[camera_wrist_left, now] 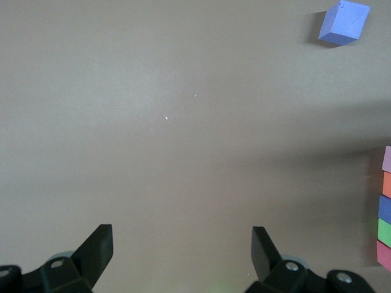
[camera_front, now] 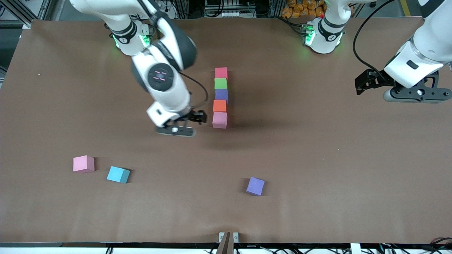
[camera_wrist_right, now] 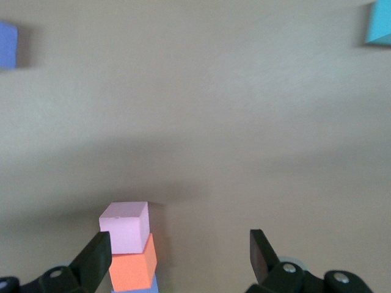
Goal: Arrange blocks into number 1
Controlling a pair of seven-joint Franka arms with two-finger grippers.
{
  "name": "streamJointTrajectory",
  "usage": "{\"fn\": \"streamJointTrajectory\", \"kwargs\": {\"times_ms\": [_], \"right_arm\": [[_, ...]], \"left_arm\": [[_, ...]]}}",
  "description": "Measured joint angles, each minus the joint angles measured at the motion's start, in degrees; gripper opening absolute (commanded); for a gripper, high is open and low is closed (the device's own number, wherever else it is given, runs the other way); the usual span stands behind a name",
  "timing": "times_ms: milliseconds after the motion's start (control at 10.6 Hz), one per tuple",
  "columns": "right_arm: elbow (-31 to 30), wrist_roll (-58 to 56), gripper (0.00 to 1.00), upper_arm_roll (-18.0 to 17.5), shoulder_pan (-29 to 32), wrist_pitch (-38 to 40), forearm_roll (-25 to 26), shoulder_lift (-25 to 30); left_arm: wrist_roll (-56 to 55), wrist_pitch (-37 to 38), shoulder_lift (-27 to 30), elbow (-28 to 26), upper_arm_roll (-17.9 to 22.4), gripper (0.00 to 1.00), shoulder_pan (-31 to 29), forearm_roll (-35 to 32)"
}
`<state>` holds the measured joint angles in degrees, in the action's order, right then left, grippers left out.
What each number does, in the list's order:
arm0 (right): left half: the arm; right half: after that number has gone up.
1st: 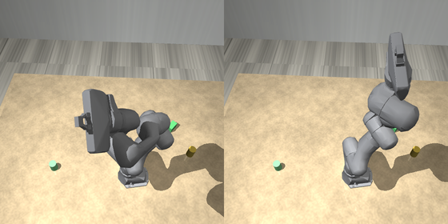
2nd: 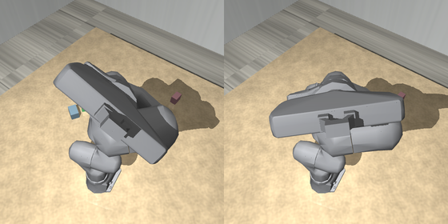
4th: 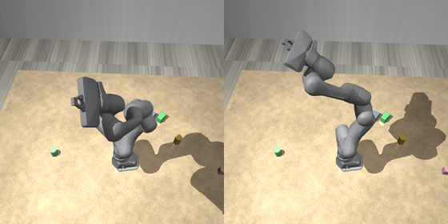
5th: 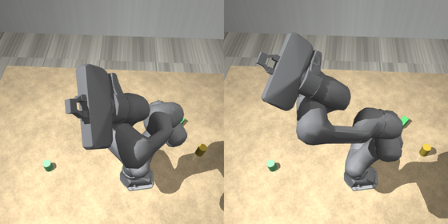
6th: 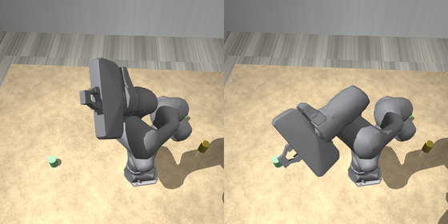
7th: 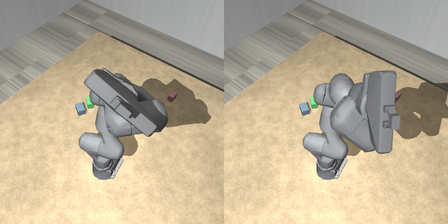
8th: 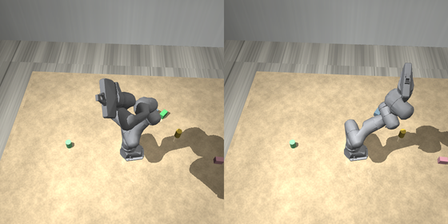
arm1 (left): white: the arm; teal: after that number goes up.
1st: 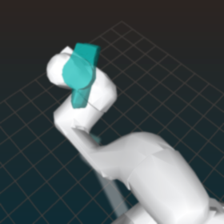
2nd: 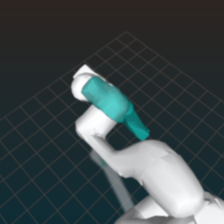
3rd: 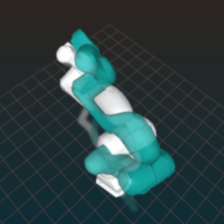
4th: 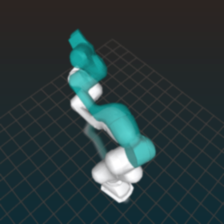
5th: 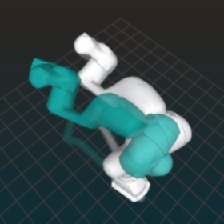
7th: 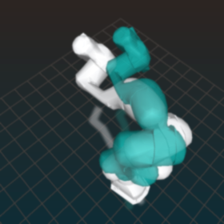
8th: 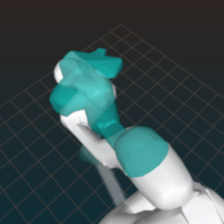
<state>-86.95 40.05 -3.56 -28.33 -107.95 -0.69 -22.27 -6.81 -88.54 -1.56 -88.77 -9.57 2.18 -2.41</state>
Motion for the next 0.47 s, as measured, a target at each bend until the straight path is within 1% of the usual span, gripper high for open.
{"fn": "streamJointTrajectory", "kwargs": {"times_ms": [283, 471], "right_arm": [[3.56, -0.28, 1.00, 0.89, 4.40, 9.82, 0.55, 4.89], [6.85, -2.25, 1.00, 1.78, 7.19, 16.39, 1.88, 6.73]], "left_arm": [[0.00, 0.39, 0.00, 0.17, -0.02, 1.00, 0.00, 0.00], [0.00, 0.43, 0.00, 0.19, -0.07, 1.00, 0.02, 0.00]]}}
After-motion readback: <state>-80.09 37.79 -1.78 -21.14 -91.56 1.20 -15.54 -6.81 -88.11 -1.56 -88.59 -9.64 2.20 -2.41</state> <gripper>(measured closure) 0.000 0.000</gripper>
